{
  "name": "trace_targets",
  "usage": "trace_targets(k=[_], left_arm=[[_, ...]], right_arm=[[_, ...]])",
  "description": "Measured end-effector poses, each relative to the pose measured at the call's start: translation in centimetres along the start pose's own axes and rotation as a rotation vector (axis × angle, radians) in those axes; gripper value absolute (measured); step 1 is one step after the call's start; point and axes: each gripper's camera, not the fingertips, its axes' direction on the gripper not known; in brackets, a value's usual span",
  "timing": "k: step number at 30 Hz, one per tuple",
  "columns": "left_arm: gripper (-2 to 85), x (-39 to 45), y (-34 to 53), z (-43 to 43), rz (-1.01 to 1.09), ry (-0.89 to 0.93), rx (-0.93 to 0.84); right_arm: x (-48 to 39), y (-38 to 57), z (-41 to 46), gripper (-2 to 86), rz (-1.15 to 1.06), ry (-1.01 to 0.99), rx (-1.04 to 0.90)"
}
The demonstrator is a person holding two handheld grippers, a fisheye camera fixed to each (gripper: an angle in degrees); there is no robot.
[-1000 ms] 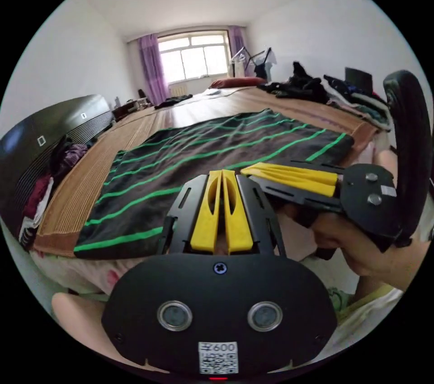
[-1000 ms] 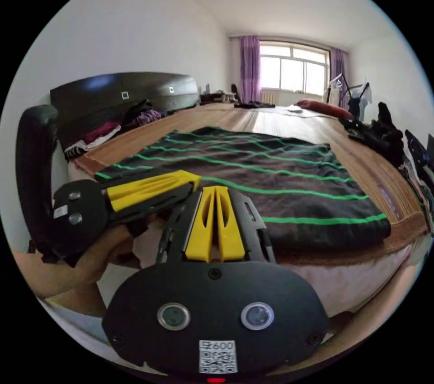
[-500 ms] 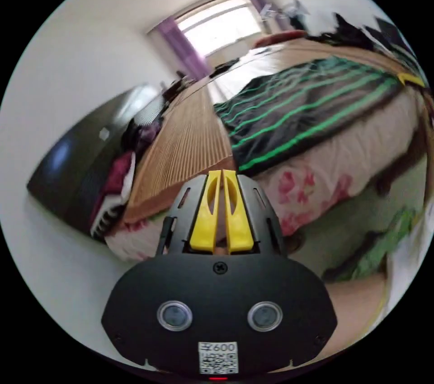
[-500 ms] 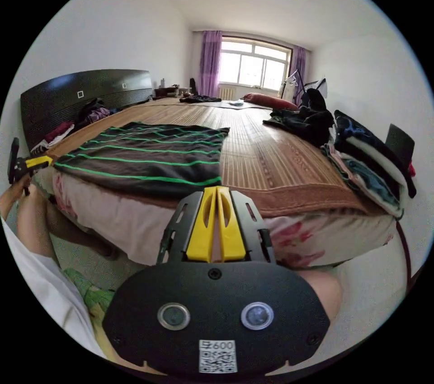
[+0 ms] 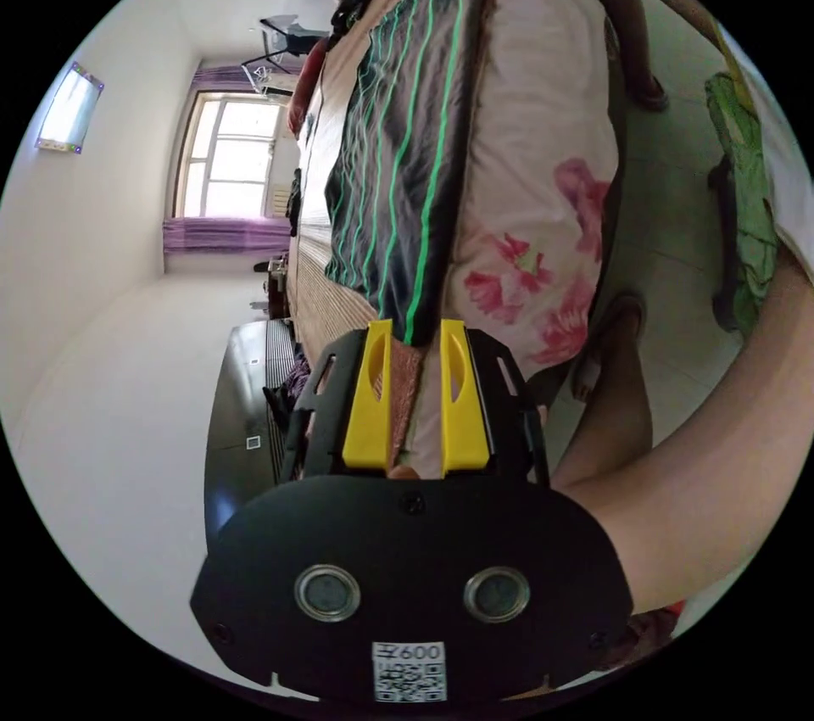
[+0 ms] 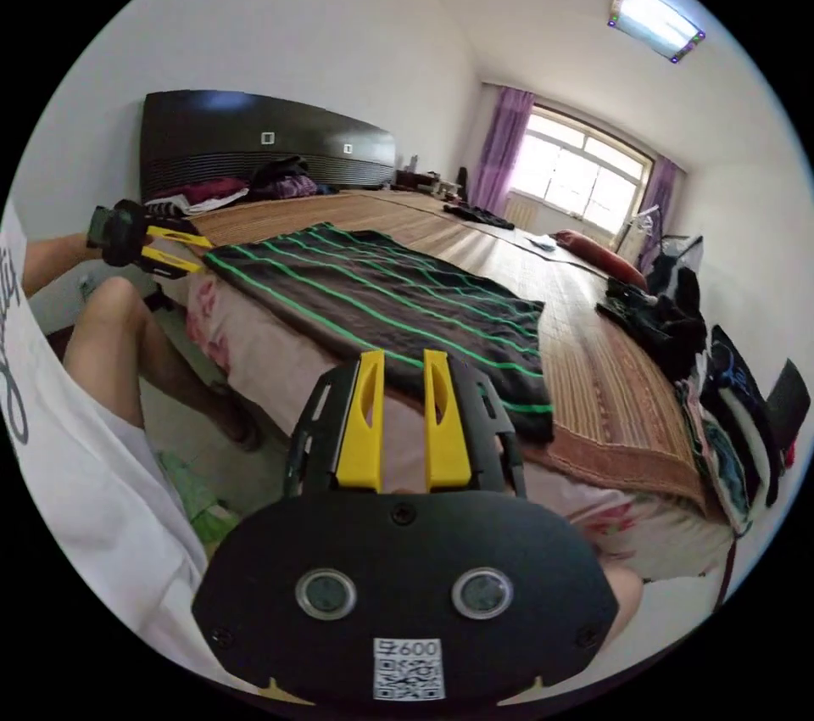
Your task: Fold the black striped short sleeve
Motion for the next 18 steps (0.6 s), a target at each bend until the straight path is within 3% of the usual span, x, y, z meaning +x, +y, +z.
trace_targets(k=[4,9,14,18], left_arm=[[4.3,0.6,-0.4,0.0,0.015,-0.023,-0.021],[3.2,-0.3,-1.0,-1.4,0.02,-0.014,-0.026],[2.9,-1.0,-1.4,-2.5,-0.018,-0.003,-0.013],[3.1,-0.7,-0.8,-2.8,-0.037,0.0,0.005]], right_arm=[[-2.5,1.3,2.2,8.3,-0.059,-0.107,0.013],[-9.7,1.1,6.3,10.7,-0.287,-0.213,0.022],[-18.3,1.3,8.9,10.9,-0.44,-0.221,0.137],[-24.1,2.0,14.7,9.7,-0.556,-0.131,0.092]])
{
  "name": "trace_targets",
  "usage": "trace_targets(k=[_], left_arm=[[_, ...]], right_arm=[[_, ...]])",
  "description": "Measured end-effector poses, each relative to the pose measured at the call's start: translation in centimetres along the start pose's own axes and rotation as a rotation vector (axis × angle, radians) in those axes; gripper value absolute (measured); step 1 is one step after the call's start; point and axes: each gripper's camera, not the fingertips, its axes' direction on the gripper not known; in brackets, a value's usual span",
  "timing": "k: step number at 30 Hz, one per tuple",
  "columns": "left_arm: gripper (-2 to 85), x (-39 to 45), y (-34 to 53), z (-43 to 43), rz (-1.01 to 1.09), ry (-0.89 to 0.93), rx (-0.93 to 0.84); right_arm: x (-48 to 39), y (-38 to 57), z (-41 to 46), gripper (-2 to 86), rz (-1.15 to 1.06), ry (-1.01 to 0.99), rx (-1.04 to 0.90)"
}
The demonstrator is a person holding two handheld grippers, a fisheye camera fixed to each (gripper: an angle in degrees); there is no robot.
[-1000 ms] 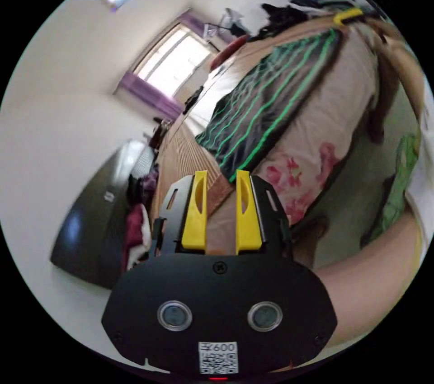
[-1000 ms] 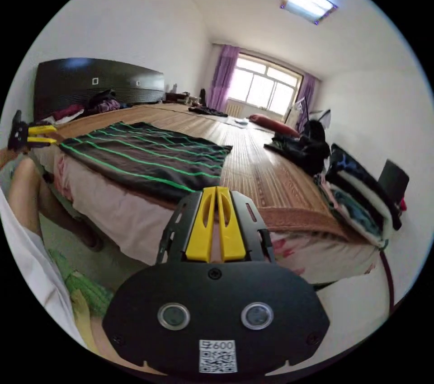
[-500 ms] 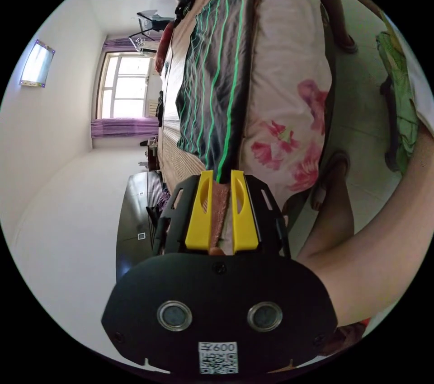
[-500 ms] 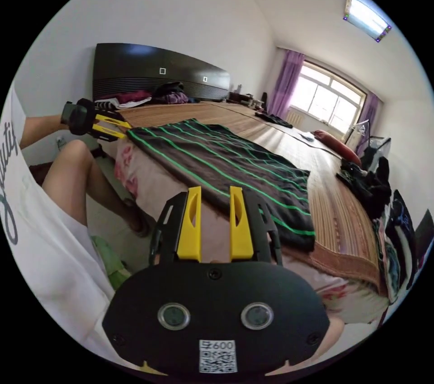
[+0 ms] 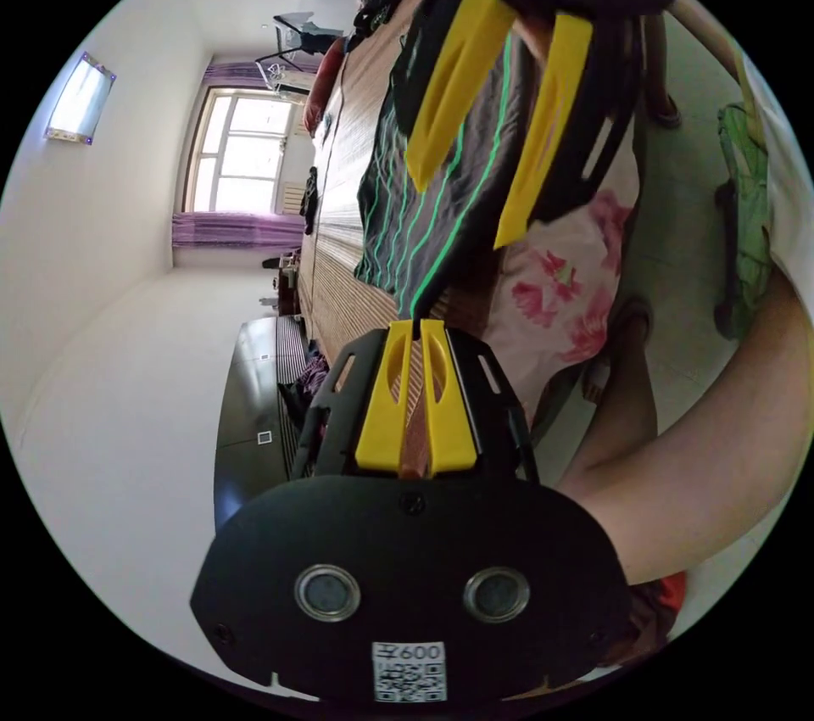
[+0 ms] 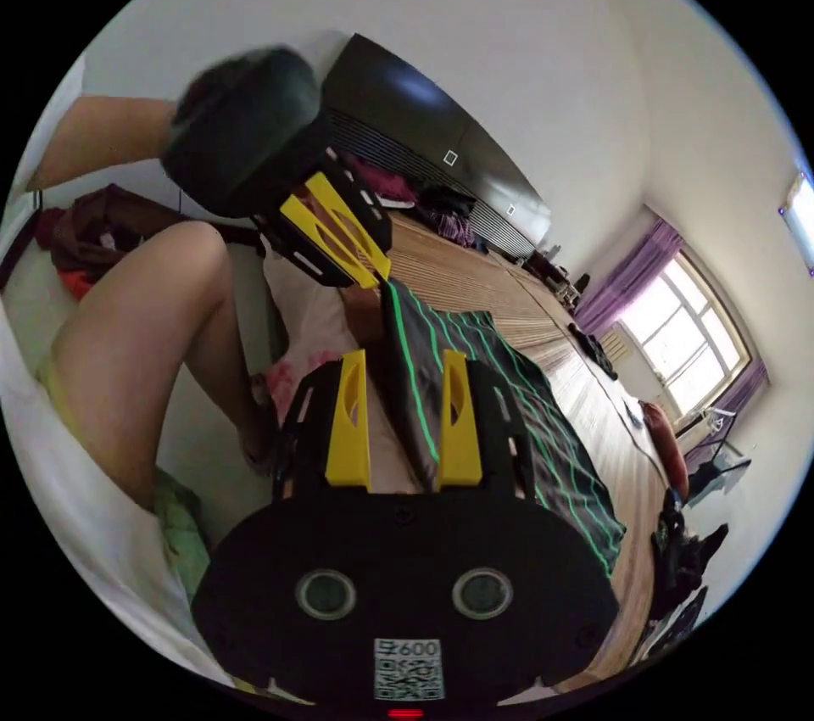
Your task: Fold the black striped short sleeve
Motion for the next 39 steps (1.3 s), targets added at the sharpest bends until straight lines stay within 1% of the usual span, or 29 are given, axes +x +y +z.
trace_targets(k=[2,4,6,7,9,13,18,20,22,25,29,32,35,36,39], left_arm=[[3.4,0.0,0.4,-0.2,-0.023,0.012,0.014],[3.9,0.0,1.0,-0.3,-0.057,0.032,0.032],[6.1,0.2,1.7,-0.7,-0.124,0.02,0.051],[7.2,0.4,1.9,-0.8,-0.136,0.012,0.056],[13.6,1.8,2.1,-1.3,-0.162,0.008,0.086],[14.4,4.8,1.1,-1.8,-0.118,-0.064,0.082],[12.9,6.0,-0.6,-0.5,-0.141,-0.101,0.07],[10.0,5.7,-0.6,-0.1,-0.142,-0.118,0.087],[5.2,5.5,-0.4,0.1,-0.125,-0.122,0.096],[3.7,5.2,-0.3,-0.9,-0.093,-0.153,0.105],[2.9,4.2,0.6,-2.7,-0.096,-0.146,0.128],[2.9,3.4,1.4,-3.2,-0.12,-0.17,0.095],[3.1,2.0,2.9,-3.7,-0.185,-0.171,0.059],[3.2,1.3,3.6,-4.0,-0.217,-0.152,0.055],[3.1,0.3,5.0,-4.8,-0.256,-0.115,0.044]], right_arm=[[-1.4,0.0,2.5,8.2,-0.035,0.02,-0.024],[-2.4,0.3,4.9,4.7,-0.055,0.012,-0.075],[-2.7,0.7,6.9,0.5,-0.015,-0.005,-0.114],[-2.6,0.7,7.0,0.1,0.0,-0.022,-0.112],[-2.5,1.1,7.6,-0.5,0.058,-0.058,-0.105],[-3.7,1.2,8.2,-0.8,0.073,-0.045,-0.091],[-6.6,0.3,9.4,-0.8,0.037,-0.026,-0.082],[-7.4,0.0,9.8,-0.8,0.033,-0.031,-0.076],[-8.4,-0.4,10.1,-0.8,0.011,-0.033,-0.064],[-10.4,-1.5,10.9,-0.8,-0.047,0.016,-0.054],[-12.8,-2.7,13.8,-0.7,-0.131,0.152,-0.185],[-13.0,-2.1,14.6,-0.8,-0.156,0.246,-0.292],[-11.8,1.1,14.2,-0.8,-0.171,0.329,-0.405],[-10.9,2.8,13.7,-0.9,-0.152,0.339,-0.459],[-8.8,6.3,10.6,-0.8,-0.09,0.337,-0.521]])
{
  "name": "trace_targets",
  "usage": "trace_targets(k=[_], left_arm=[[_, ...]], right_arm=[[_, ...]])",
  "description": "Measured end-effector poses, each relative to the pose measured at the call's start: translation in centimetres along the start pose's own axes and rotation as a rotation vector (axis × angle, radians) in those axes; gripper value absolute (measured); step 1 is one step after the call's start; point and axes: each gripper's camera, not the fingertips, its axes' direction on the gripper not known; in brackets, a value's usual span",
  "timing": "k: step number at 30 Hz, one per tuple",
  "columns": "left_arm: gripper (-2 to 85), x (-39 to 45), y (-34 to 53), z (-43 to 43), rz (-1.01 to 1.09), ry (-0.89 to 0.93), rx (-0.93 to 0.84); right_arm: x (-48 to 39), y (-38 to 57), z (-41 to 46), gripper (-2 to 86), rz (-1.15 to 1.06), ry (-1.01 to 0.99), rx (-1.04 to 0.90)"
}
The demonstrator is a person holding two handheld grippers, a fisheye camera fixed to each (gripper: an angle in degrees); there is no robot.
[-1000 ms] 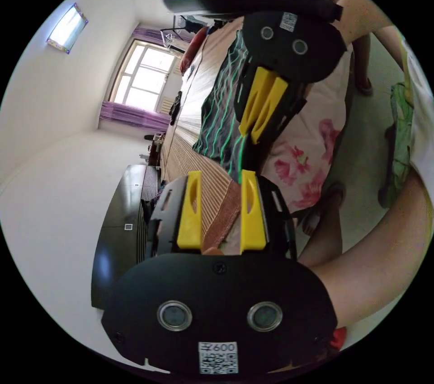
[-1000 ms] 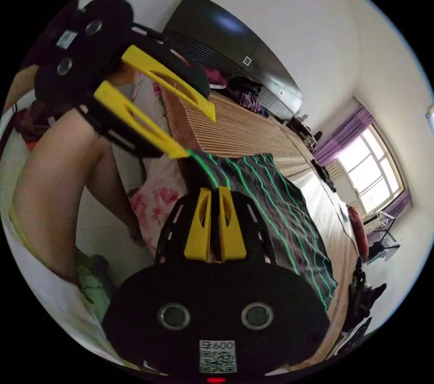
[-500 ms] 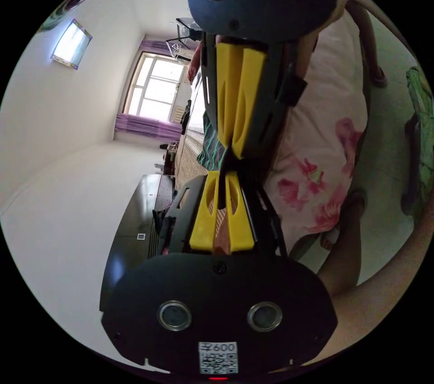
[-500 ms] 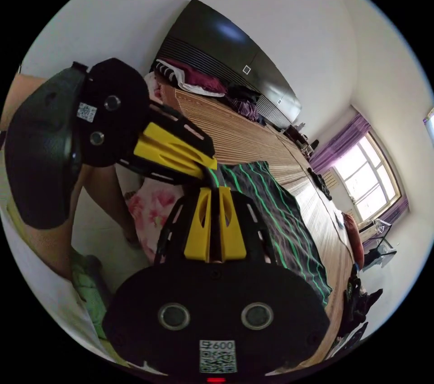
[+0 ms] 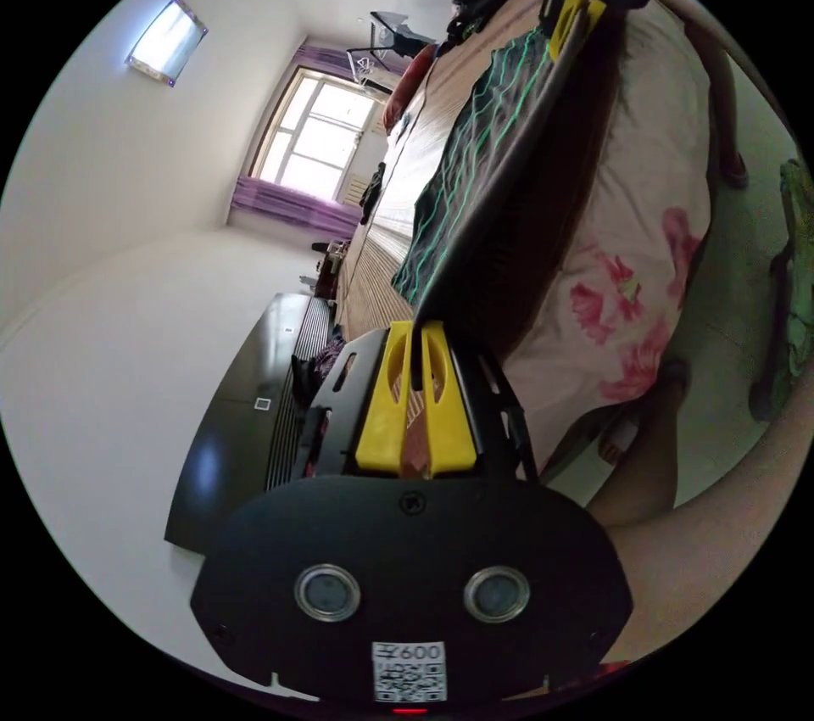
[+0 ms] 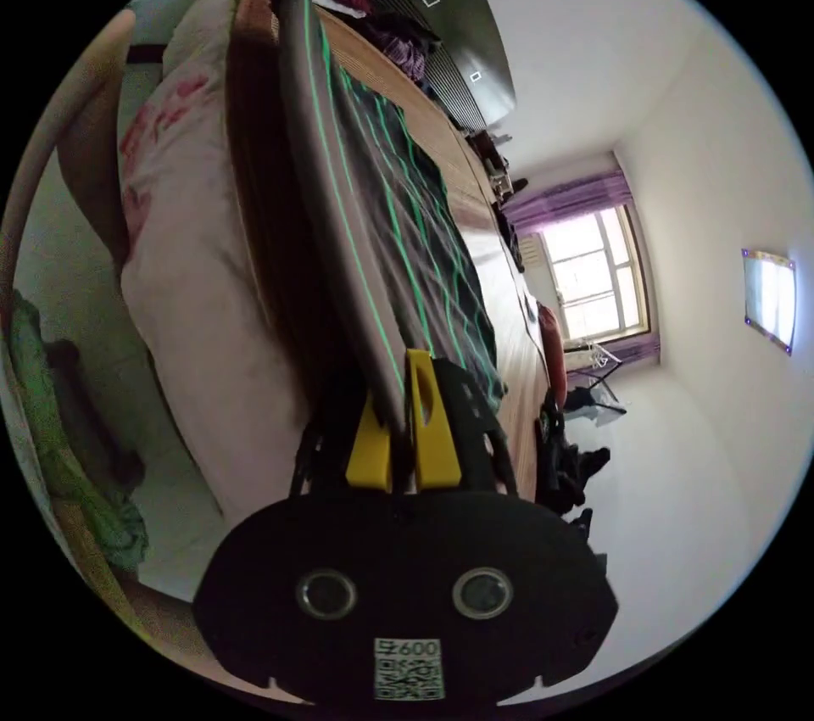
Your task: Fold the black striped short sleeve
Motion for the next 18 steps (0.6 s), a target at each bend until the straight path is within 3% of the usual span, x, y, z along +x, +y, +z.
trace_targets(k=[4,10,13,15,18], left_arm=[[3.0,-0.3,-0.1,-0.8,-0.002,0.006,-0.043],[2.5,-3.6,-1.4,-2.7,-0.098,0.136,-0.057],[2.4,-8.1,-1.7,-6.3,-0.038,0.351,-0.078],[2.4,-12.9,-2.0,-10.6,0.008,0.63,-0.118],[2.3,-19.2,-3.1,-15.9,0.0,0.679,-0.068]], right_arm=[[2.0,3.1,-1.9,-0.8,0.02,0.03,-0.109],[3.2,1.0,-8.0,-0.9,-0.03,-0.073,-0.086],[6.3,0.0,-14.1,-0.9,-0.101,-0.252,-0.086],[10.2,0.2,-21.4,-0.8,-0.139,-0.407,-0.062],[15.9,-1.4,-29.7,-0.8,-0.159,-0.554,-0.063]])
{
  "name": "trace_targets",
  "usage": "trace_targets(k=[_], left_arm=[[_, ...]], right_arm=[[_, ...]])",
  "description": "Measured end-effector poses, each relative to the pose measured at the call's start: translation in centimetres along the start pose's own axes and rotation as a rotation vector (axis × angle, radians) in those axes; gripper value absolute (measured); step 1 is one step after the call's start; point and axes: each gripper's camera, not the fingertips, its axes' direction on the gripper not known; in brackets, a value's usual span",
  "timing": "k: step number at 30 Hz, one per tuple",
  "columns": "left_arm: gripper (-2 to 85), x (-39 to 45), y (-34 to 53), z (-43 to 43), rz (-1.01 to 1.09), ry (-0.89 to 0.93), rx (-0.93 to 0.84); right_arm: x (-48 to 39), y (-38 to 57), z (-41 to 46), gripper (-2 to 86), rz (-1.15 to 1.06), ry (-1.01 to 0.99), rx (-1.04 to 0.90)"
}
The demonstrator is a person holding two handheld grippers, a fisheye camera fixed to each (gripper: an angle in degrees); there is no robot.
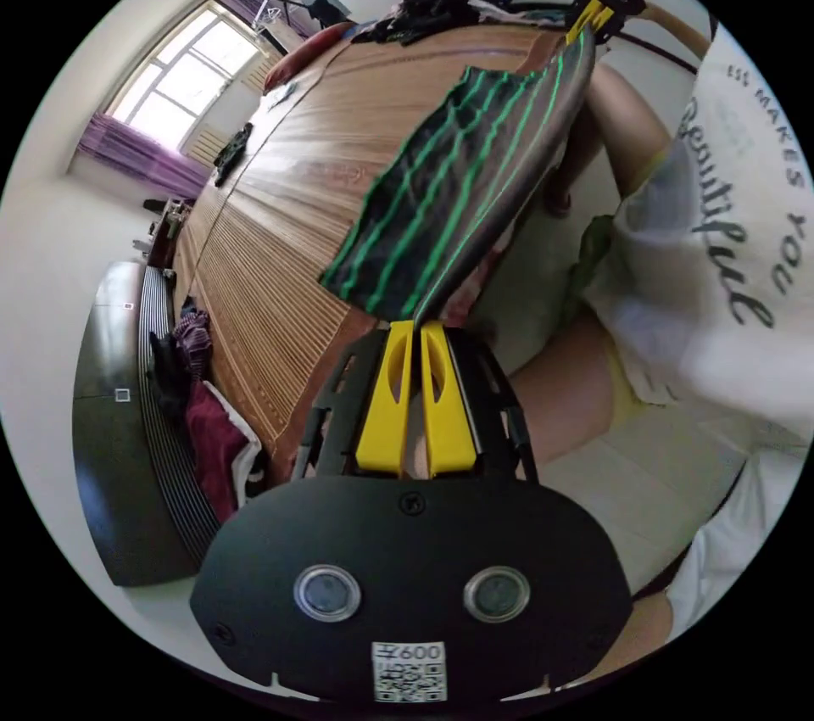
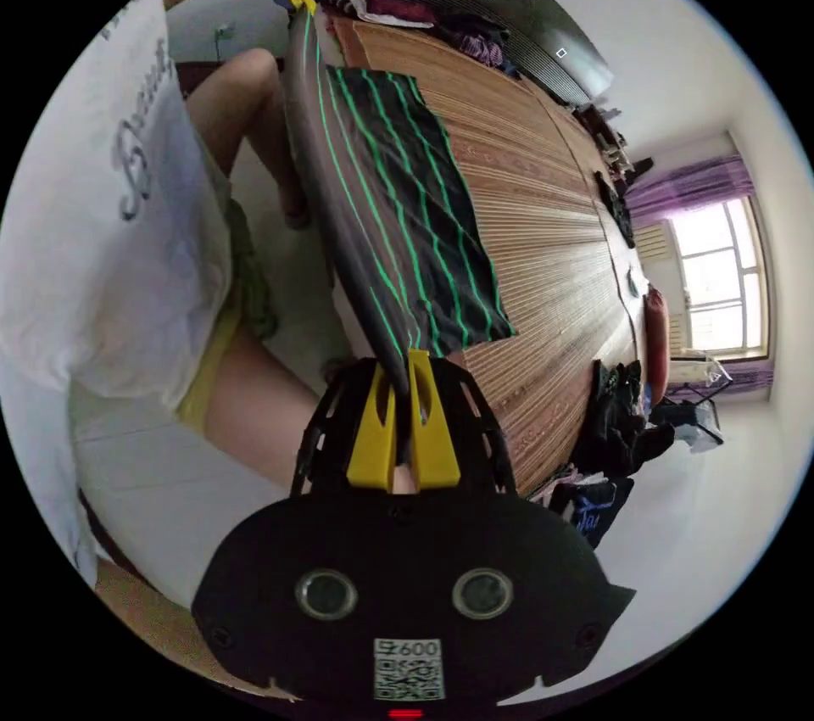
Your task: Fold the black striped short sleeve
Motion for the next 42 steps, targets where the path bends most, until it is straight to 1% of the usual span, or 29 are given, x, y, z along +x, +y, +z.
trace_targets(k=[2,3,5,8,11,14,15,19,23,25,27,31,33,35,36,40,42], left_arm=[[2.2,-1.4,-1.4,-4.0,0.006,-0.031,0.037],[2.2,-2.6,-2.6,-5.9,0.027,-0.071,0.065],[2.2,-5.1,-4.8,-7.3,0.06,-0.115,0.096],[2.2,-10.3,-9.5,-7.0,0.095,-0.182,0.108],[2.1,-15.8,-13.8,-8.4,0.047,-0.303,0.178],[2.0,-20.2,-16.7,-12.3,-0.056,-0.382,0.285],[1.9,-21.2,-17.5,-13.8,-0.066,-0.392,0.304],[1.7,-22.4,-18.8,-16.4,-0.059,-0.353,0.306],[1.6,-20.5,-18.7,-17.5,-0.024,-0.343,0.276],[1.7,-19.3,-18.3,-18.4,-0.009,-0.296,0.262],[1.8,-17.6,-17.7,-20.4,0.01,-0.21,0.218],[1.8,-16.2,-17.7,-23.6,0.048,-0.175,0.198],[1.8,-17.0,-19.1,-23.6,0.07,-0.136,0.159],[1.8,-18.2,-20.6,-22.4,0.085,-0.089,0.125],[1.9,-19.2,-21.6,-21.2,0.09,-0.057,0.109],[2.0,-22.9,-25.2,-16.5,0.099,-0.004,0.074],[2.0,-26.5,-28.6,-12.0,0.081,-0.005,0.044]], right_arm=[[1.1,-1.4,-5.0,-0.8,0.002,-0.01,0.005],[1.8,-2.4,-7.6,-0.8,-0.025,0.027,0.022],[3.7,-4.4,-10.2,-0.8,-0.054,0.085,0.051],[8.5,-8.8,-11.4,-0.8,-0.081,0.167,0.016],[14.4,-12.6,-13.3,-0.8,-0.009,0.309,0.032],[19.7,-15.1,-18.5,-0.8,0.138,0.43,0.144],[20.9,-15.7,-20.6,-0.8,0.167,0.451,0.181],[21.9,-17.7,-25.2,-0.8,0.18,0.453,0.212],[20.0,-19.7,-28.4,-0.8,0.15,0.421,0.199],[18.6,-20.2,-29.9,-0.8,0.121,0.388,0.187],[16.4,-20.8,-32.7,-0.8,0.071,0.346,0.165],[15.8,-21.7,-37.5,-0.8,0.009,0.247,0.176],[17.3,-22.9,-38.8,-0.8,-0.049,0.178,0.182],[19.8,-24.4,-38.1,-0.8,-0.04,0.111,0.148],[21.9,-25.4,-37.1,-0.8,-0.021,0.064,0.124],[29.0,-28.4,-32.9,-0.8,0.024,-0.003,0.081],[35.1,-30.9,-29.1,-0.8,0.078,-0.027,0.063]])
